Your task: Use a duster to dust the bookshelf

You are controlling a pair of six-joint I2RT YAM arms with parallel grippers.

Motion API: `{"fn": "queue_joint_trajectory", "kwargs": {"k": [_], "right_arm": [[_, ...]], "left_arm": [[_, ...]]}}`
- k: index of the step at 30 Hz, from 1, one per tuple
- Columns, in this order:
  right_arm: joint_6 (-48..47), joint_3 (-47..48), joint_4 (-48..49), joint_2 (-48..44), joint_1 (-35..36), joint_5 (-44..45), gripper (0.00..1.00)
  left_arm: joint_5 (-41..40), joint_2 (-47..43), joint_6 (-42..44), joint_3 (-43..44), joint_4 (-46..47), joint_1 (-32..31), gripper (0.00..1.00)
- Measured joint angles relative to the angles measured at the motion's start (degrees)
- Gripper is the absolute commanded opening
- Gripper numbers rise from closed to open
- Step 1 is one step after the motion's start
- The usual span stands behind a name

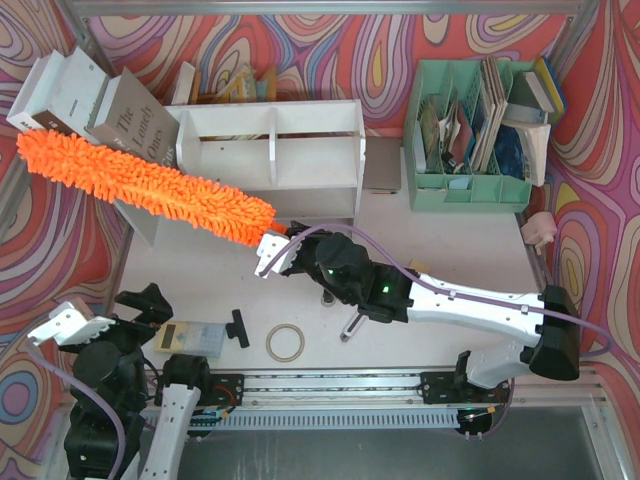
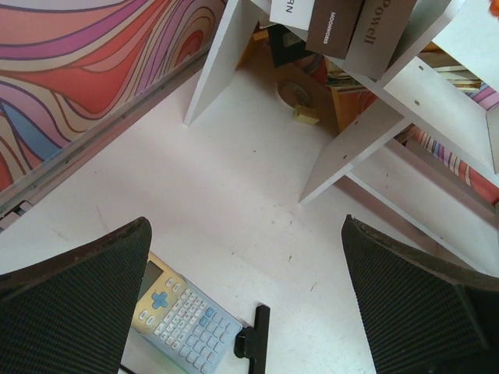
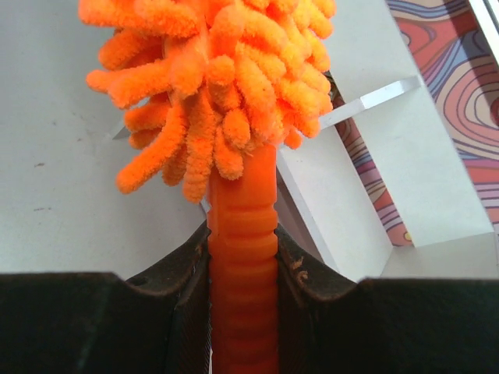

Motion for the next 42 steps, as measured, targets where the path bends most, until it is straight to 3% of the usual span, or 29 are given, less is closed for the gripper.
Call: {"fn": "queue_joint_trajectory", "kwargs": {"k": [22,33,42], "right_arm": [[0.59,-6.80,-3.85,0.24,-1.66,-0.72,0.00],[-0.17,4.94,-3.93,3.15,-1.90,-2.58,0.00],[0.44,4.33,-2.43,3.08,-1.90,-2.54,0.00]], "left_arm": [[0.26,2.51,0.02,-0.04,0.11,0.57,0.98],[0.22,3.91,0.02,-0.04,0.07,0.68,0.98],[0.22,4.68,0.02,-0.04,0.07,0.68,0.98]]}}
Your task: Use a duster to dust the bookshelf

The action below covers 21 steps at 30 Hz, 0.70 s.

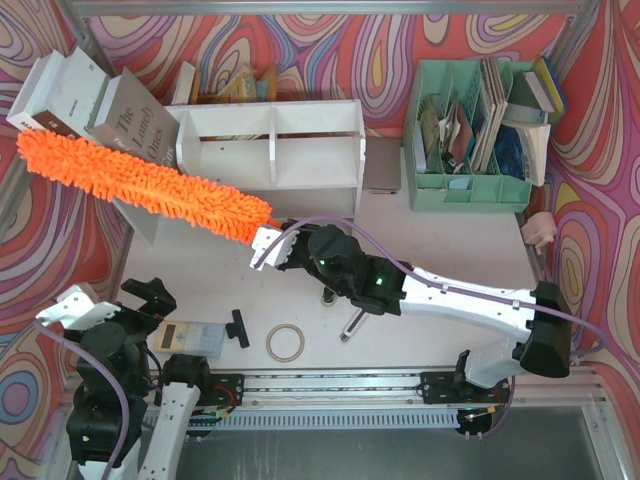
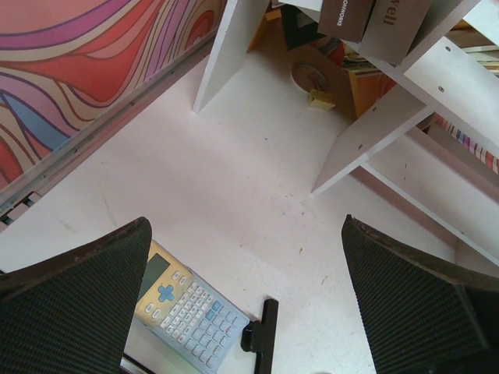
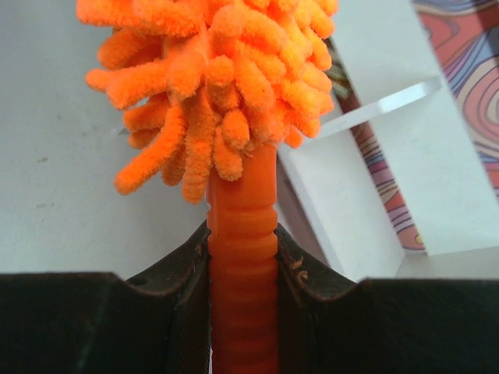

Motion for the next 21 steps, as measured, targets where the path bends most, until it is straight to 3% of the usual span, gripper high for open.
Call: {"fn": "queue_joint_trajectory", "kwargs": {"k": [11,21], "right_arm": [[2.34,-9.60,-4.59,-2.45,0.00,0.35,0.00],[3.43,-5.05,-5.22,-2.49,-0.28,-1.18,0.00]], "left_arm": [[0.00,0.35,0.00,0.00,0.02,0.00,0.98],[0.02,1.01,0.00,0.00,0.00,0.07,0.98]]}}
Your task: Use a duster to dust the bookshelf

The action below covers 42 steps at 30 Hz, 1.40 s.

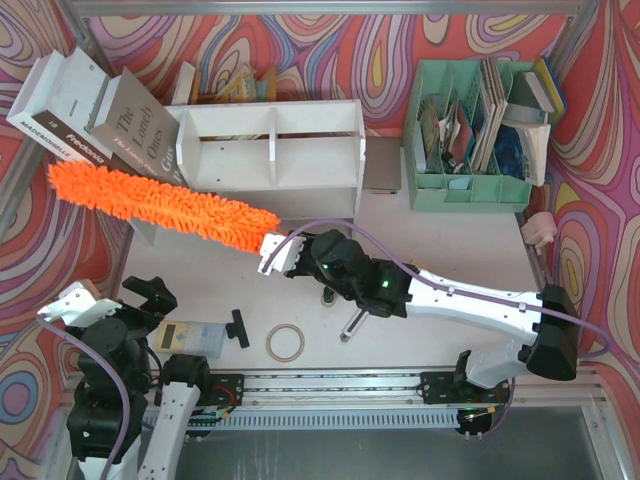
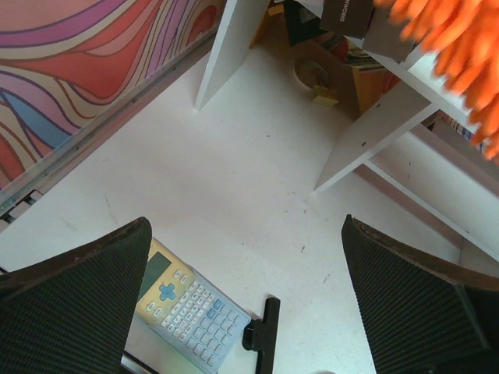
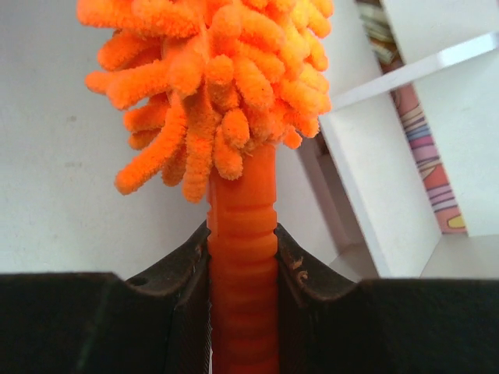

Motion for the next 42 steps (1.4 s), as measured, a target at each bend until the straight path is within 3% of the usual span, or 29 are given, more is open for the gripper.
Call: {"fn": "queue_joint_trajectory", "kwargs": {"k": [10,24,42], "right_arm": [[1.70,3.15,2.21,0.02,-0.02,-1.01,0.00],[4.46,-6.25,-0.76,-0.85,-0.02,0.44,0.00],[4.70,0.63,4.02,-0.79,-0.02,-1.51,0.00]], "left_arm": [[0.17,0.00,0.00,0.00,0.00,0.00,0.98],[0.48,0.55,0.00,0.00,0.02,0.04,0.98],[0.63,0.70,0.00,0.00,0.00,0.04,0.98]]}}
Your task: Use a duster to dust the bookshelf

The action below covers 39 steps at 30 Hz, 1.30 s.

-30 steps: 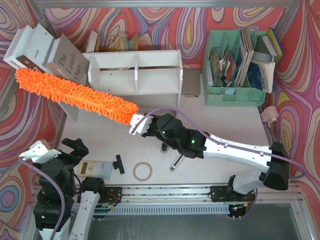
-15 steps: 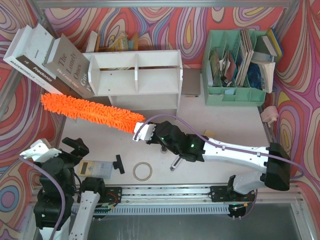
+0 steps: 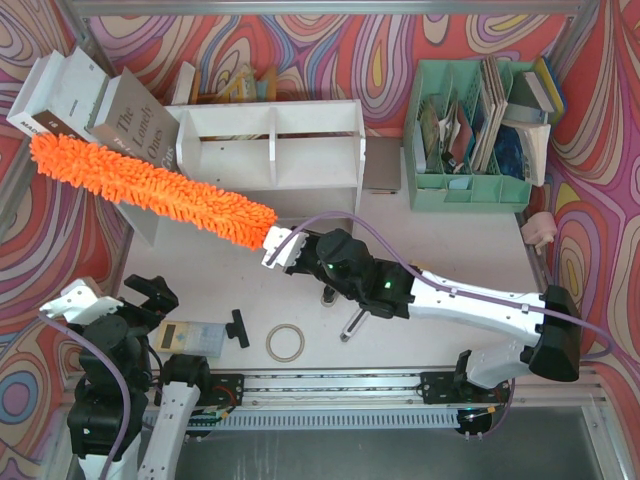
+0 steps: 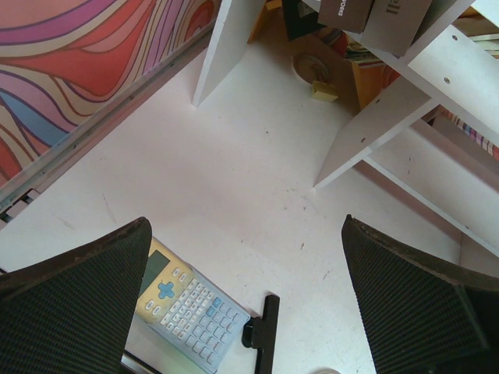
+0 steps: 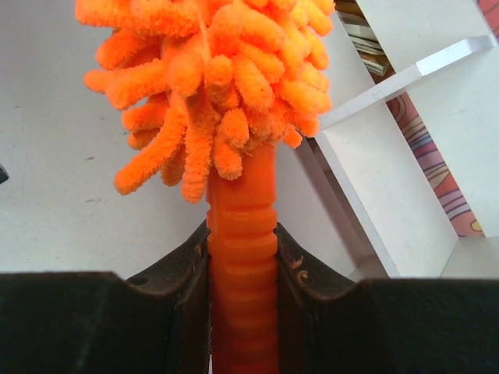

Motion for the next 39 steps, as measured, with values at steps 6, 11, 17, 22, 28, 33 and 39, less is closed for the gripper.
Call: {"fn": "queue_joint_trajectory", "kwargs": {"k": [6,11,17,22,28,33,39], "right_arm": [[0.37,-4.44,2.27,-0.90,0.00,1.07,0.00],[0.39,-5.81,2.25,-1.88,0.00,0.83,0.00],[-0.09,-0.87,-0.74,-2.21,-0.02,-1.18,0.00],[-3.69,9.03,-0.81,-0.44,0.00,-1.42,0.00],[-8.90,16.33,1.84,2.34,0.00,-1.33,0.00],[-11.52,18.25,2.49,5.86,-0.04,-1.29,0.00],[-12.70,19.19,2.14,9.99,-1.22,-1.42,0.00]], "left_arm": [[0.00,0.00,0.00,0.00,0.02,0.00,0.98],[0.02,0.00,0.00,0.00,0.02,0.00,0.98],[0.02,0.00,0.00,0.00,0.00,0.00,0.98],[0.00,0.00,0.00,0.00,0.00,0.00,0.98],[0.00,-0.02,0.00,0.00,0.00,0.00,0.98],[0.02,-0.02,0.00,0.00,0.02,0.00,0.98],[0.02,-0.07,0.00,0.00,0.02,0.00,0.98]]}}
